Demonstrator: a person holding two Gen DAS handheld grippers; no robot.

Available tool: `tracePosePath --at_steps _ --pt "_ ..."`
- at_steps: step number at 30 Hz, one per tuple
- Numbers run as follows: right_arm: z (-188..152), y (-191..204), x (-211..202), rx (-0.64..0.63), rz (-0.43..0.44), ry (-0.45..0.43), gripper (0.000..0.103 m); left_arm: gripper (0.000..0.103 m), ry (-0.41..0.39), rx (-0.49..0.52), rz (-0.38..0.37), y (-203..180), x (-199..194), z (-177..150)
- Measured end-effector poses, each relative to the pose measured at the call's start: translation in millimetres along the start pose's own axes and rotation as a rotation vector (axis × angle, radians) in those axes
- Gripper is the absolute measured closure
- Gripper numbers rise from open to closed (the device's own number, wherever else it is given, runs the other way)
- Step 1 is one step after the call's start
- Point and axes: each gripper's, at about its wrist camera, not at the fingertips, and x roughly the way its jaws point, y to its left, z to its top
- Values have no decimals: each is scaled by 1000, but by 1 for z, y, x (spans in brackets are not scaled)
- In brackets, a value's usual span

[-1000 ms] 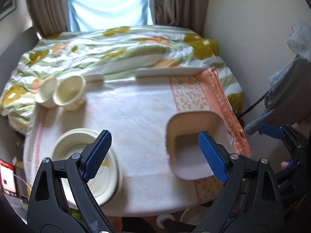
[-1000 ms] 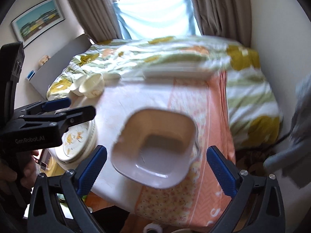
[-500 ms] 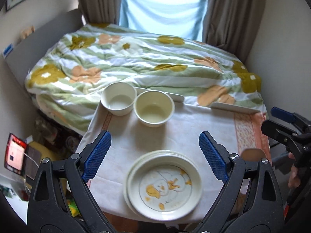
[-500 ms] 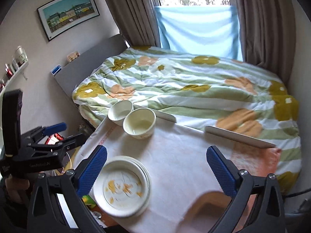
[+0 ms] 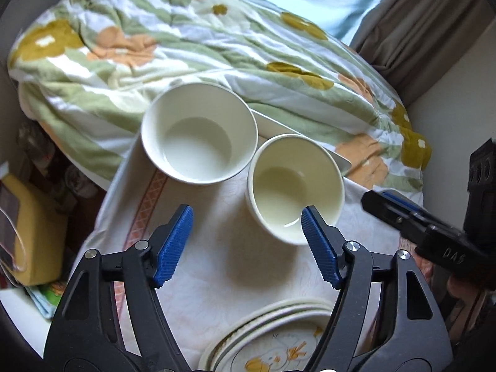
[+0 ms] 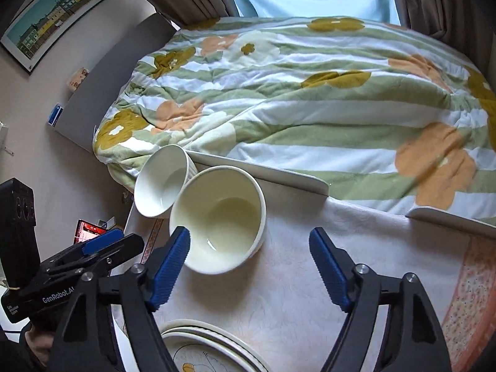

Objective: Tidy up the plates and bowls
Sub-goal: 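Reach to the large cream bowl and grasp its rim with the left gripper, then lift the cream bowl and carry it over the pink basin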

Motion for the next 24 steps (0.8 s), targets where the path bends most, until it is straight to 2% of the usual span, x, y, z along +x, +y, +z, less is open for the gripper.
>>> tracePosePath --at_steps 3,6,7,9,11,13,14,16,24 --pt "3 -9 24 18 23 40 43 37 42 -21 -9 1 26 5" --pt "6 -18 43 32 46 74 53 46 65 -20 -7 -2 45 8" --pt "7 -20 45 36 51 80 55 51 69 -14 -5 -4 49 9" --pt "8 -23 51 38 63 88 67 61 80 1 1 -7 57 11" --pt "9 -22 55 34 75 90 72 83 87 -4 -7 -6 61 12" --pt "10 -20 58 27 78 93 80 91 96 -16 -19 -4 65 11" --pt "10 -20 59 24 76 93 86 91 93 -13 -19 -4 65 12" --pt "10 -19 60 19 61 89 90 91 87 3 -9 -6 64 11" --pt "11 -18 58 23 58 80 90 91 66 52 32 -15 57 10"
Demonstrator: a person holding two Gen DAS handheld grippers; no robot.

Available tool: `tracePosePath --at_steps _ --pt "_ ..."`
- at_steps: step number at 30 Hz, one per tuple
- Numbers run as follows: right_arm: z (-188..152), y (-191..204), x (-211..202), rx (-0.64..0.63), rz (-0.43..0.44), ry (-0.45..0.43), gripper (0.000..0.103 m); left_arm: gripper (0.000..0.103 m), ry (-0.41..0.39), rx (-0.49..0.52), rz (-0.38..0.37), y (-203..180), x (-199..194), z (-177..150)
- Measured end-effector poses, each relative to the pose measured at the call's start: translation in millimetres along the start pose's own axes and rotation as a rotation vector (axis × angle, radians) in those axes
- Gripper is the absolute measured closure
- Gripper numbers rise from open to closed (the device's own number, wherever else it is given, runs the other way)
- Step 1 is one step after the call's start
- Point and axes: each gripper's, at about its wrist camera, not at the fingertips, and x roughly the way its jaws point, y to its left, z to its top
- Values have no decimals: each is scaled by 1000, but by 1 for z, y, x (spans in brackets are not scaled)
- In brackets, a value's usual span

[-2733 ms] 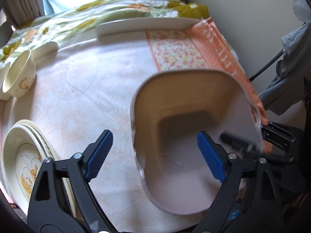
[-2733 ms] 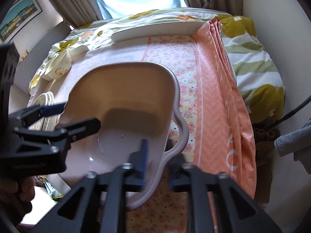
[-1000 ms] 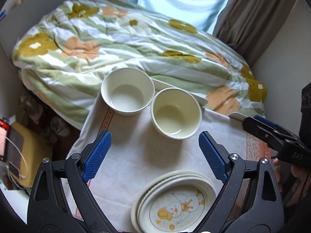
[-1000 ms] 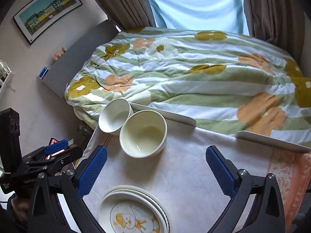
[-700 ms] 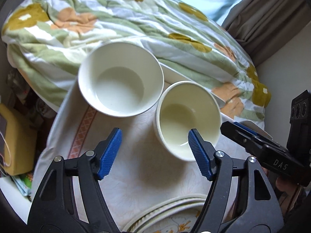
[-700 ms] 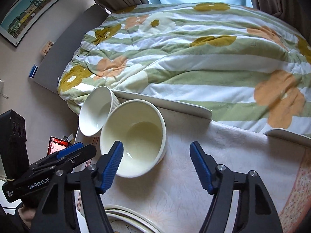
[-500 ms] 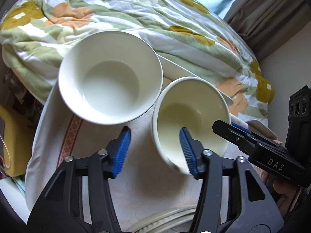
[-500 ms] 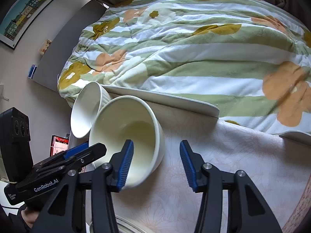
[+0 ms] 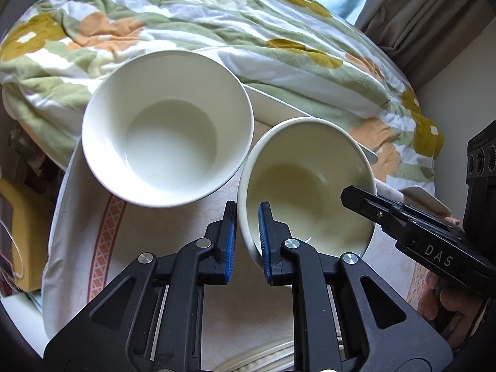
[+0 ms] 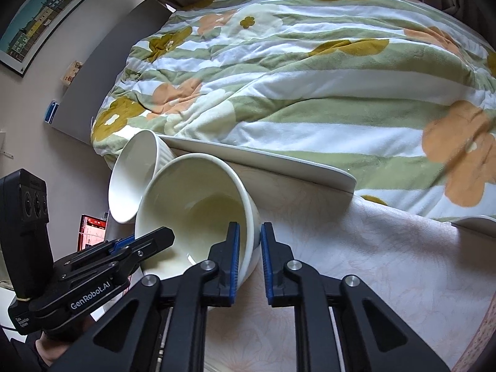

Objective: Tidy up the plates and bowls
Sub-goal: 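Lift the cream bowl and carry it over the pink basin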

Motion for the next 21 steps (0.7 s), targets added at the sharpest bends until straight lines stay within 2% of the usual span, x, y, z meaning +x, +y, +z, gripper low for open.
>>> tracePosePath --at_steps 8,15,21 --pt "-3 8 -25 -7 -11 -52 90 91 -57 59 -3 -18 -35 1" --pt "-16 13 -73 29 -30 -134 90 91 -115 141 -30 -48 -78 -6" --pt "-44 9 -126 88 -71 -214 90 91 -147 245 -81 -92 -112 -26"
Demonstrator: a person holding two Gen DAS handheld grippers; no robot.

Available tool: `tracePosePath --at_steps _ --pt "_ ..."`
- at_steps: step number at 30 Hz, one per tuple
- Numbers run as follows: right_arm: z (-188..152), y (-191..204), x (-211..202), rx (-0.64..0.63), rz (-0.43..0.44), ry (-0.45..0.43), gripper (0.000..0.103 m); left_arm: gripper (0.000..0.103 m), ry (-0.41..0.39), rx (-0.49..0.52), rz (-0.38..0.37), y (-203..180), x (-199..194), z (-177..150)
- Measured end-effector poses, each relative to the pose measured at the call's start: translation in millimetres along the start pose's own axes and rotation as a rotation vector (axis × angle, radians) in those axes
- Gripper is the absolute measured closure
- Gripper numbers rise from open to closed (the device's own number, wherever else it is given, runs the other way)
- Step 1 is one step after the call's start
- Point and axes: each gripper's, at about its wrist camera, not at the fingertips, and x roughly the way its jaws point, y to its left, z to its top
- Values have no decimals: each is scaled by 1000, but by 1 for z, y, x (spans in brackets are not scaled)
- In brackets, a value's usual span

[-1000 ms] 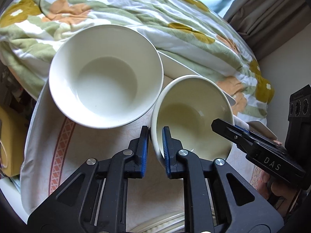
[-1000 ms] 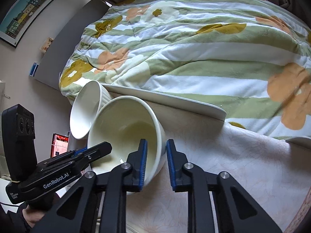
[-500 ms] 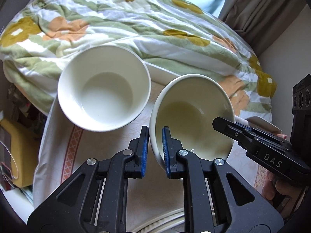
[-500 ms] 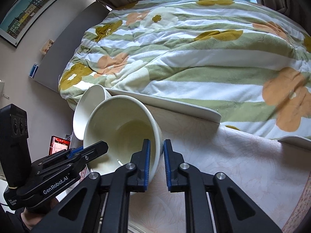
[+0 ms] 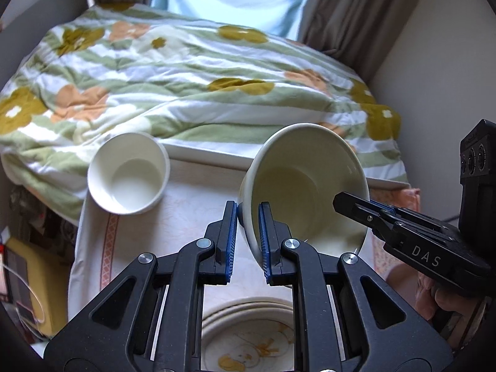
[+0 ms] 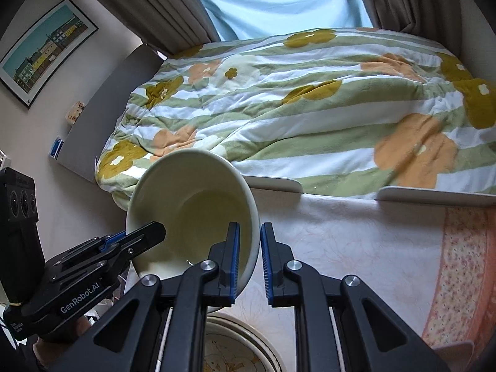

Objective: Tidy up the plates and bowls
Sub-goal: 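Lift the cream bowl and carry it over the pink basin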

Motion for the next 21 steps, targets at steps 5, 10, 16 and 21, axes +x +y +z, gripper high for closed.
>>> tracePosePath --at_steps 5,10,16,21 --pt "-22 -27 -58 52 -30 -76 90 91 -10 66 -58 -59 -20 -14" --pt "-52 -60 -116 71 -75 -123 90 91 -14 120 -103 -123 -33 -43" --pt "-96 -102 -165 72 -116 -118 90 91 49 124 -130 -183 -24 -96" --pt "-135 -138 -178 116 -137 -85 90 91 127 154 -114 -220 -3 -137"
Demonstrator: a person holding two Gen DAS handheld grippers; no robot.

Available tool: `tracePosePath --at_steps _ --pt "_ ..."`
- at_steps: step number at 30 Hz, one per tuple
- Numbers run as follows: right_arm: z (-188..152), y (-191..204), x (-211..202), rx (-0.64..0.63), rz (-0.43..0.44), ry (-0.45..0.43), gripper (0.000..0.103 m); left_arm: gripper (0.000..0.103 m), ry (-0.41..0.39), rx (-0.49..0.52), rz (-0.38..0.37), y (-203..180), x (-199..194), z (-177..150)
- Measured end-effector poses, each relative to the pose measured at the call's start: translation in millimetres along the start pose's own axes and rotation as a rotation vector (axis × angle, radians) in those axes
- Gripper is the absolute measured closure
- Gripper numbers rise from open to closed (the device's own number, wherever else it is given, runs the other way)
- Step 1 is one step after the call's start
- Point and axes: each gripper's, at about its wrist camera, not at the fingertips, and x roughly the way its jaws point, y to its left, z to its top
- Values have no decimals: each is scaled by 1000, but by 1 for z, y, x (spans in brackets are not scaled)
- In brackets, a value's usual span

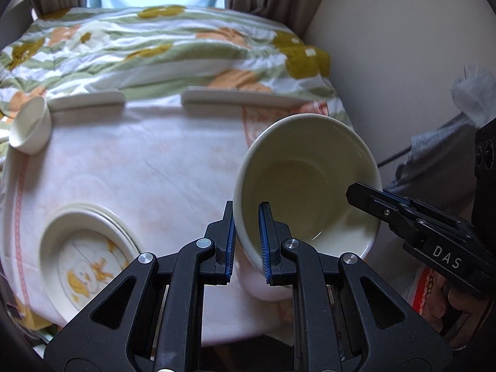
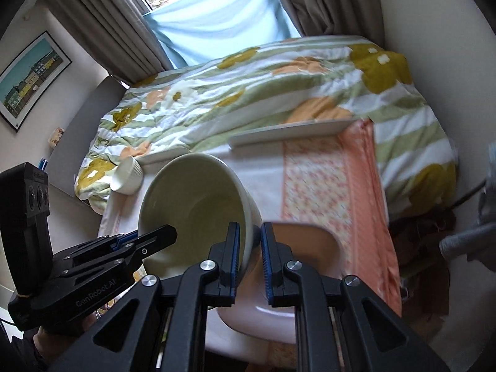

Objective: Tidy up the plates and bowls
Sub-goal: 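Lift the cream bowl and carry it over the pink basin, then lower the cream bowl into the pink basin and open the left gripper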

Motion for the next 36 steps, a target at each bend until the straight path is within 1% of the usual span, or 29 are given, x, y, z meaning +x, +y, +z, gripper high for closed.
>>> tracePosePath --at_steps 3,8,12,16,20,22,25,31,36 --pt "-16 -18 6 31 -13 36 90 91 45 18 19 -9 21 -12" --pt "-40 -48 34 91 -25 104 90 91 130 63 60 -20 63 -25" --pt "-51 -61 51 119 -38 139 90 91 167 93 91 -22 86 -28" --pt "-57 -64 61 112 -54 152 90 91 183 122 120 -24 99 -29" --pt "-57 -64 61 99 -71 133 90 91 192 144 139 -23 106 -27" --pt "-57 -63 62 90 -82 139 90 91 195 169 157 -26 110 -27" --pt "-56 -61 60 70 -101 146 90 91 187 203 183 -30 109 -28" --pt "-55 -59 61 52 -121 167 90 91 178 246 210 -35 106 -27" --pt "-54 -58 62 36 -123 185 90 91 176 245 207 -35 106 -28"
